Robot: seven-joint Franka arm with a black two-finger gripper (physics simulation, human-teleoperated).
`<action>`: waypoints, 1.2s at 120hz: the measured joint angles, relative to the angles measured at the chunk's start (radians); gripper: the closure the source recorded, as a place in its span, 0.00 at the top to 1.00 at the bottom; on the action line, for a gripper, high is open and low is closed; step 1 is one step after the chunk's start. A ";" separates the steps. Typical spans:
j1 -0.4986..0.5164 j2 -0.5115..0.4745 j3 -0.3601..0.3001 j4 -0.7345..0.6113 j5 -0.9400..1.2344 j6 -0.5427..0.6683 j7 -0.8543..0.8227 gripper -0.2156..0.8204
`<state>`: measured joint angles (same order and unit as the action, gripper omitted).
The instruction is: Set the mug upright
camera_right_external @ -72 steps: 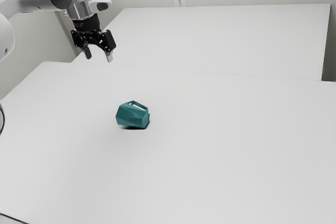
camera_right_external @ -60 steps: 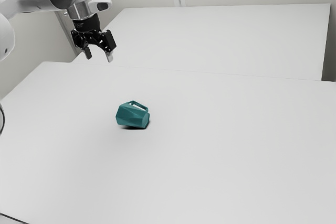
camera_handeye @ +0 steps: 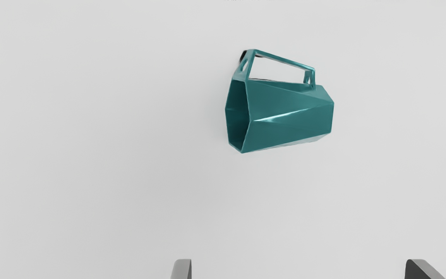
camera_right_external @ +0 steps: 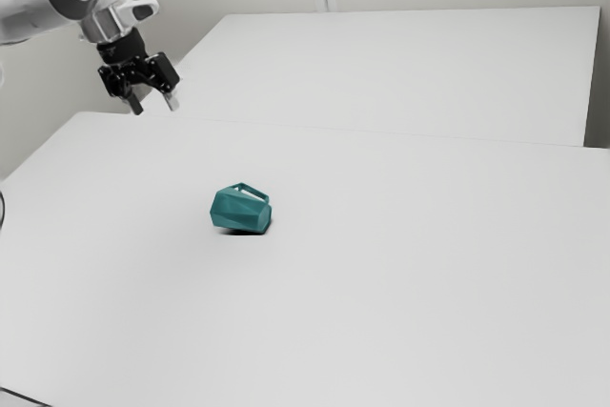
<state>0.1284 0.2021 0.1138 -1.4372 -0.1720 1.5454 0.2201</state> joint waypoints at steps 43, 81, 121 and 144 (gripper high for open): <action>0.145 0.251 0.027 0.014 -0.399 0.051 0.275 0.79; 0.156 0.383 0.017 -0.016 -0.563 0.114 0.432 0.79; 0.154 0.413 -0.012 -0.115 -0.631 0.130 0.520 0.79; 0.142 0.349 -0.013 -0.217 -0.669 0.162 0.545 0.79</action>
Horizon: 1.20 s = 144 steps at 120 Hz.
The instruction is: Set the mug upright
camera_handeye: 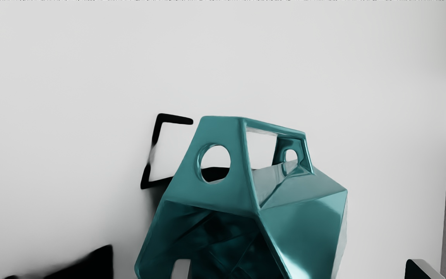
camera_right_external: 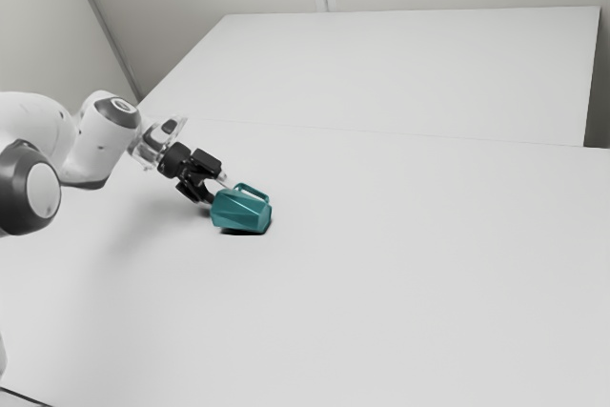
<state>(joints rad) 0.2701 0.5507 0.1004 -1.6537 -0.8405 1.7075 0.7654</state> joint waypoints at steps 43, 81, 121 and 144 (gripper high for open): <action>-0.015 -0.007 -0.011 -0.010 -0.011 0.026 0.017 0.29; -0.018 -0.073 -0.040 -0.025 -0.010 0.024 0.018 0.09; -0.065 -0.274 -0.045 -0.055 0.249 0.044 -0.046 0.07; -0.129 -0.320 -0.066 -0.094 0.560 0.147 -0.165 0.08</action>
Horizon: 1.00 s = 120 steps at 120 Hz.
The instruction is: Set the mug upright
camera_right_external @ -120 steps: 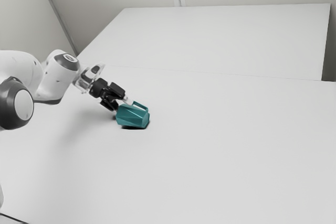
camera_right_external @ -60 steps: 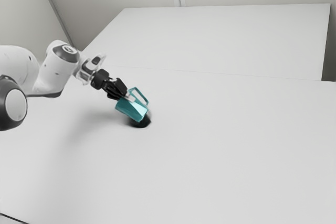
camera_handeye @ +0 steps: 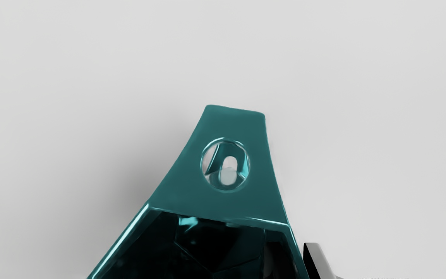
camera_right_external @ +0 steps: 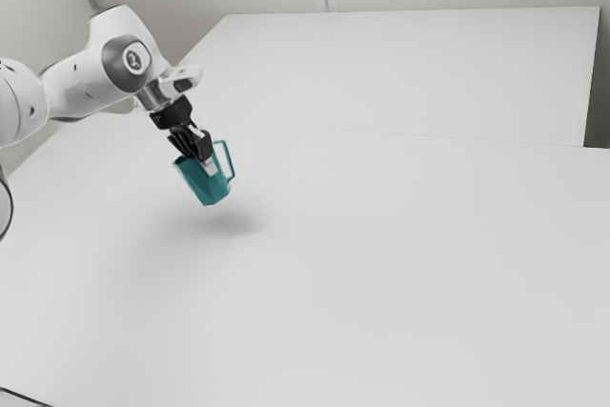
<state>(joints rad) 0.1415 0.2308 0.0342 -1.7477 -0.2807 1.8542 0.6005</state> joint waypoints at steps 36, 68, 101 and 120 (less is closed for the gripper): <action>-0.055 0.004 -0.002 -0.100 0.202 0.240 -0.189 0.07; -0.064 -0.006 -0.008 -0.221 0.226 0.348 -0.302 0.06; -0.064 0.005 -0.008 -0.232 0.231 0.380 -0.378 0.08; -0.065 0.007 -0.008 -0.231 0.227 0.389 -0.405 0.24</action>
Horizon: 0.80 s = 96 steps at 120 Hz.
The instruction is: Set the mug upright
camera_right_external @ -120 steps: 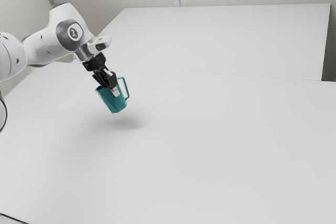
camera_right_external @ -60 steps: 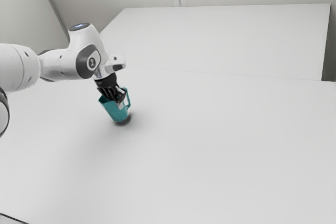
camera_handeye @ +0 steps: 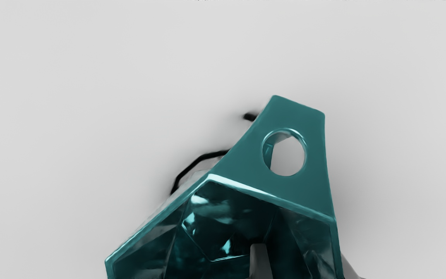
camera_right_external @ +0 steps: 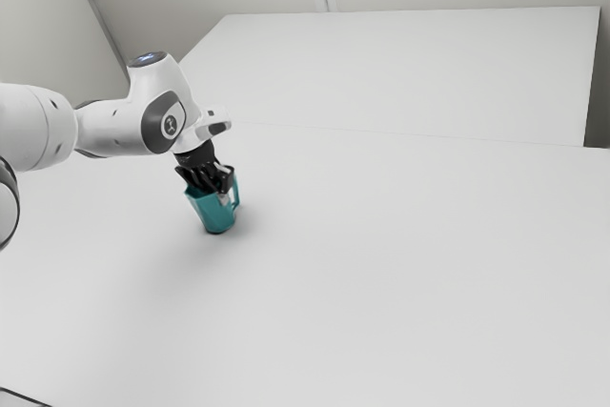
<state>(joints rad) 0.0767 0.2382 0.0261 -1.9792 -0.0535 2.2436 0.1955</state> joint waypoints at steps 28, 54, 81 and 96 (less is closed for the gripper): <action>-0.013 -0.028 0.000 -0.001 -0.001 0.002 -0.028 0.60; -0.025 -0.131 0.000 0.059 -0.001 -0.103 -0.041 0.72; -0.031 -0.123 -0.013 0.357 0.039 -0.335 -0.045 0.77; -0.034 -0.124 -0.013 0.458 0.047 -0.455 -0.047 0.78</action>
<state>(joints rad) 0.0423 0.1142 0.0130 -1.5215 -0.0064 1.7882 0.1485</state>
